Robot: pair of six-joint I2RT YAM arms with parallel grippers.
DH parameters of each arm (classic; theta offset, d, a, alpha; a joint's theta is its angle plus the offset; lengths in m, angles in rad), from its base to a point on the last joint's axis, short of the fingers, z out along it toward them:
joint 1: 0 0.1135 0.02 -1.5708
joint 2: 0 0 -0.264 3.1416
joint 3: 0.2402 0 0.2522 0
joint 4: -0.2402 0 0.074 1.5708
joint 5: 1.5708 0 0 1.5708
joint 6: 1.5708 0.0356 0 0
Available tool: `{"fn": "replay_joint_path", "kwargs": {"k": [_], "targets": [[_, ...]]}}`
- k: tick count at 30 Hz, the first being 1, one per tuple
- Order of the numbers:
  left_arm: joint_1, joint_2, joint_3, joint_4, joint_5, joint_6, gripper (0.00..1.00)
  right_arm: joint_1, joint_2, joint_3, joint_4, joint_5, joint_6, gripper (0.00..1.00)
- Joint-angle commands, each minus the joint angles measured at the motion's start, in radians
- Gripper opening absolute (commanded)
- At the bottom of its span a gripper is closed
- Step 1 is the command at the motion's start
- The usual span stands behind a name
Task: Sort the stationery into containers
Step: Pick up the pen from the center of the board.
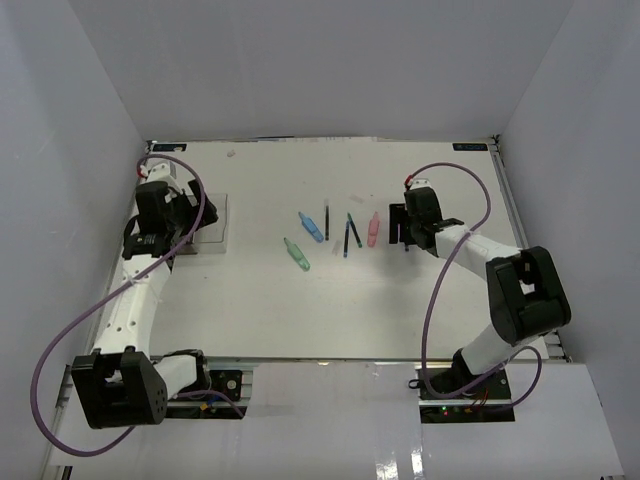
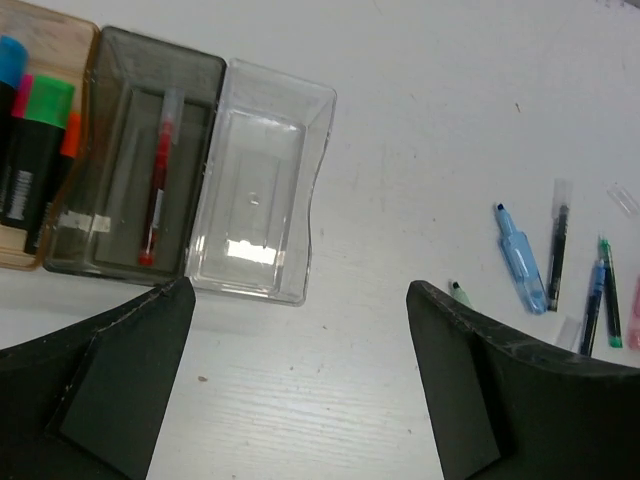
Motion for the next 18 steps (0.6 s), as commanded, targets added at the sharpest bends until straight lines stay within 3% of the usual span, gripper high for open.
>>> {"fn": "replay_joint_path", "kwargs": {"k": [1,11,15,18], "targets": [[0.001,-0.052,-0.086,0.110,0.109,-0.050,0.98,-0.020,0.071,0.089,-0.020,0.025,0.004,0.73],[0.001,-0.072,-0.107,0.139,0.247,-0.106,0.98,-0.052,0.242,0.155,-0.038,0.002,0.016,0.45],[-0.003,-0.077,-0.117,0.163,0.299,-0.111,0.98,-0.061,0.249,0.146,-0.047,0.003,0.024,0.21],[-0.025,-0.078,-0.123,0.174,0.355,-0.129,0.98,-0.061,0.236,0.140,-0.067,0.011,0.024,0.09]]}}
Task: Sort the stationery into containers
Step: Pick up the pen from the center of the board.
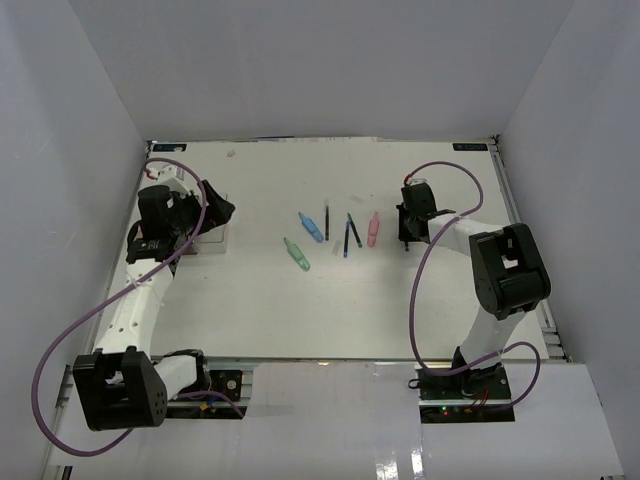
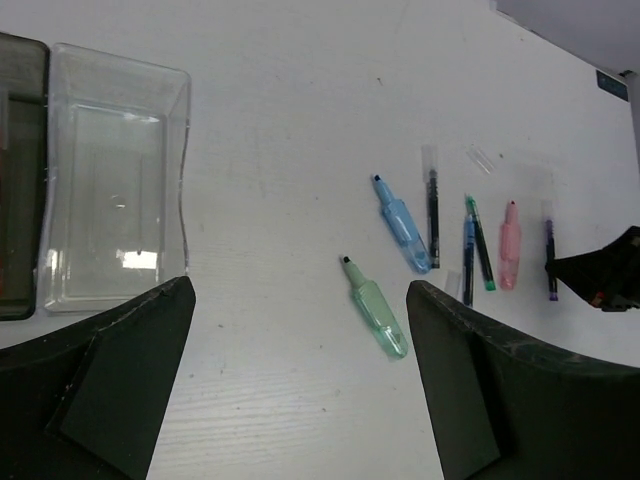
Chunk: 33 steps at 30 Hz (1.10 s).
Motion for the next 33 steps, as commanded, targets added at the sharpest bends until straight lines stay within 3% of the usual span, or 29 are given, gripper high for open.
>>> {"fn": "replay_joint_path", "kwargs": {"k": [1,5,12,22,25,33], "targets": [[-0.027,-0.030,-0.017,0.042,0.109,-0.037,0.98,-0.007,-0.005,-0.005,-0.047,0.013,0.008,0.08],[-0.129,-0.030,-0.018,0.053,0.112,-0.109,0.98,0.013,-0.109,-0.085,-0.014,0.013,-0.001,0.08],[-0.451,-0.007,-0.010,0.164,-0.080,-0.315,0.98,0.177,-0.410,-0.226,0.089,-0.073,0.032,0.09],[-0.789,0.193,0.123,0.234,-0.394,-0.424,0.94,0.370,-0.671,-0.401,0.356,-0.240,0.172,0.13],[-0.843,0.263,0.173,0.264,-0.434,-0.433,0.89,0.402,-0.704,-0.421,0.397,-0.242,0.184,0.13],[-0.916,0.389,0.249,0.274,-0.468,-0.445,0.61,0.422,-0.764,-0.459,0.450,-0.278,0.216,0.13]]}}
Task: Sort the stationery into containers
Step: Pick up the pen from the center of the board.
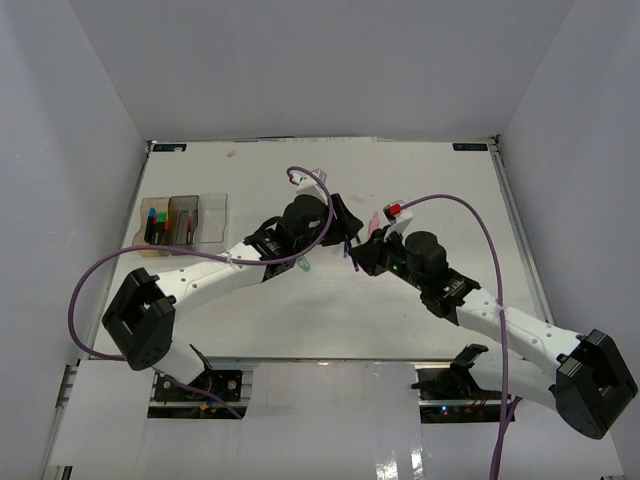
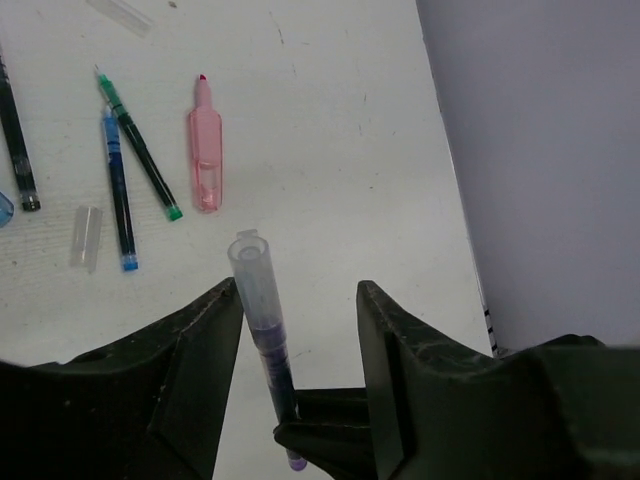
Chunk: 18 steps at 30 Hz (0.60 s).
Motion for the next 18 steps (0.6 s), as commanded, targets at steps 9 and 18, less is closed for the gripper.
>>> {"fn": "replay_joint_path", "kwargs": {"k": [9,18], "targets": [[-0.036,0.038,0.044,0.014,-0.048,-0.004,0.23,0.006,-0.033,-0.036,0.126,-0.035,0.044,0.16],[-0.022,0.020,0.076,-0.096,-0.136,0.094,0.12,0.006,-0.034,-0.037,0.087,-0.015,0.004,0.69]]}}
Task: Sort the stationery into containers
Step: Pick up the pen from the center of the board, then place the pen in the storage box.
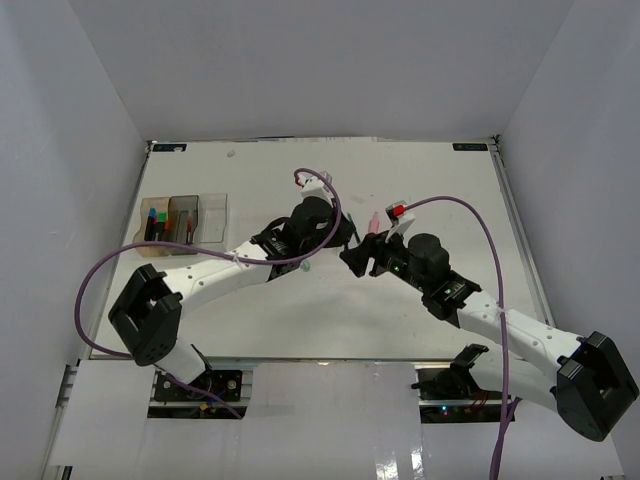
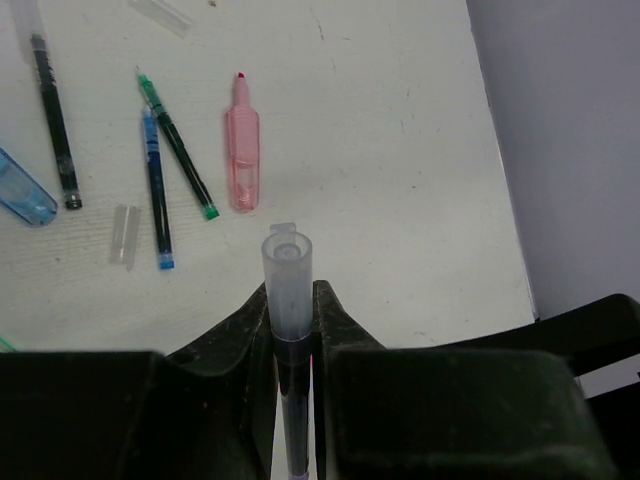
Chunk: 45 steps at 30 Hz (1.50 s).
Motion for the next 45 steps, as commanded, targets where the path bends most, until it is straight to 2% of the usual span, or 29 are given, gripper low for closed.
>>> {"fn": "replay_joint_path", "kwargs": {"k": [1,2,3,5,7,10,13,16,22,27,34,37,38,45], "targets": [[0.017,-0.043,0.048,-0.076,-0.081,0.070,0.12,0.006,-0.015,-0.007,0.018,0.017,-0.038,0.77],[0.047,-0.053,0.048,-0.108,-0.089,0.105,0.13,0.006,-0.018,-0.008,0.007,0.025,-0.045,0.92],[0.069,-0.063,0.048,-0.131,-0.098,0.126,0.13,0.004,-0.019,-0.010,-0.004,0.031,-0.067,0.98],[0.156,-0.097,0.051,-0.205,-0.101,0.205,0.13,0.004,-0.022,-0.008,-0.040,0.069,-0.091,0.90],[0.228,-0.123,0.057,-0.259,-0.110,0.273,0.14,0.003,-0.024,-0.011,-0.074,0.086,-0.131,0.90],[0.416,-0.163,0.077,-0.370,-0.156,0.423,0.14,0.001,-0.028,-0.030,-0.087,0.100,-0.167,0.90],[0.519,-0.175,0.088,-0.397,-0.211,0.581,0.14,0.001,-0.029,-0.046,-0.087,0.100,-0.190,0.90],[0.663,-0.140,0.109,-0.412,-0.263,0.696,0.14,0.001,-0.019,-0.053,-0.087,0.094,-0.206,0.90],[0.825,0.016,0.194,-0.401,-0.331,0.791,0.14,0.003,-0.018,-0.073,-0.071,0.068,-0.252,0.90],[0.892,0.136,0.237,-0.368,-0.303,0.827,0.15,-0.002,-0.032,-0.089,-0.070,0.073,-0.274,0.90],[0.948,0.222,0.212,-0.340,-0.268,0.816,0.24,-0.008,-0.064,-0.117,-0.050,0.066,-0.280,0.90],[0.948,0.220,0.185,-0.339,-0.242,0.796,0.31,-0.010,-0.067,-0.120,-0.050,0.074,-0.280,0.90],[0.948,0.217,0.180,-0.339,-0.236,0.785,0.37,-0.010,-0.065,-0.120,-0.050,0.074,-0.280,0.90],[0.948,0.173,0.171,-0.362,-0.166,0.732,0.51,-0.011,-0.065,-0.120,-0.050,0.074,-0.280,0.90]]}}
